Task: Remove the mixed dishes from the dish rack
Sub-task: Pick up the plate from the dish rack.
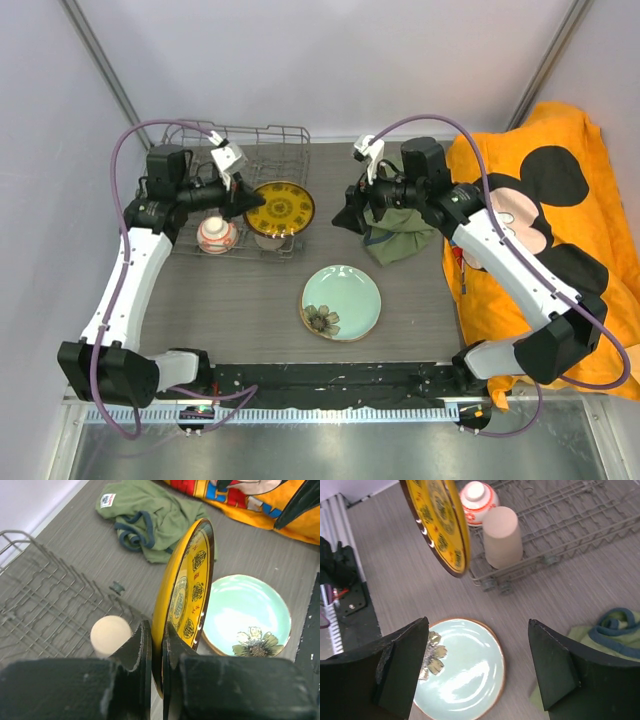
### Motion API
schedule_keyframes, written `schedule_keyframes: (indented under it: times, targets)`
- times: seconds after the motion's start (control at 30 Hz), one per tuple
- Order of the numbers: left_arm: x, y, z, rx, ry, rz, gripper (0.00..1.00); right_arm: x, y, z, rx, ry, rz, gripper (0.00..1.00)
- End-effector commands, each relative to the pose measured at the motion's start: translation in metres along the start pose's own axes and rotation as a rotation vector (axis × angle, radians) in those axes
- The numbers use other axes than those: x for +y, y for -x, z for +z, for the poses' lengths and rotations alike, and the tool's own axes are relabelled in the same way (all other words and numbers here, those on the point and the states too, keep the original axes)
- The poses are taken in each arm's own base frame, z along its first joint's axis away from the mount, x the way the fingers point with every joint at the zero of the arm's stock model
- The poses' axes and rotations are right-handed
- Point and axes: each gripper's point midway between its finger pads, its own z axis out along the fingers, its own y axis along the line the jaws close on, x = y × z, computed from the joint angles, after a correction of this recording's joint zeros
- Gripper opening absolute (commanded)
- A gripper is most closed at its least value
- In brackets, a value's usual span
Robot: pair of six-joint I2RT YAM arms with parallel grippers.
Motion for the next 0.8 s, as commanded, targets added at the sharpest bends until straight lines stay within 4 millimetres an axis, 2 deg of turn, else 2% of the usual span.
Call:
schedule_keyframes:
  times: [0.0,0.17,0.33,0.6,0.7,0.73,0.77]
  targets:
    - [-0.009,0.020,0.007,-0.070,-0.048,-0.024,0.00,0.026,0.027,0.002,-0.075,0.094,0.011,0.85]
    - [-0.019,0.015,0.019,-0.062,-0.086,-0.046,0.00,0.035,0.029,0.013,-0.065,0.106,-0.005,0.83]
    - [-0.033,0.014,0.028,-0.065,-0.127,-0.031,0.00,0.033,0.034,0.019,-0.063,0.091,-0.025,0.80]
    - [-0.049,0.014,0.034,-0.078,-0.168,-0.032,0.00,0.034,0.025,0.035,-0.027,0.090,-0.046,0.73]
    - [-0.051,0.013,0.034,-0.083,-0.172,-0.027,0.00,0.033,0.022,0.038,-0.020,0.086,-0.048,0.58]
    - [-0.052,0.013,0.033,-0.085,-0.173,-0.026,0.00,0.033,0.022,0.038,-0.020,0.085,-0.048,0.43]
    - [-0.053,0.011,0.033,-0.083,-0.176,-0.030,0.00,0.034,0.021,0.039,-0.017,0.087,-0.047,0.36]
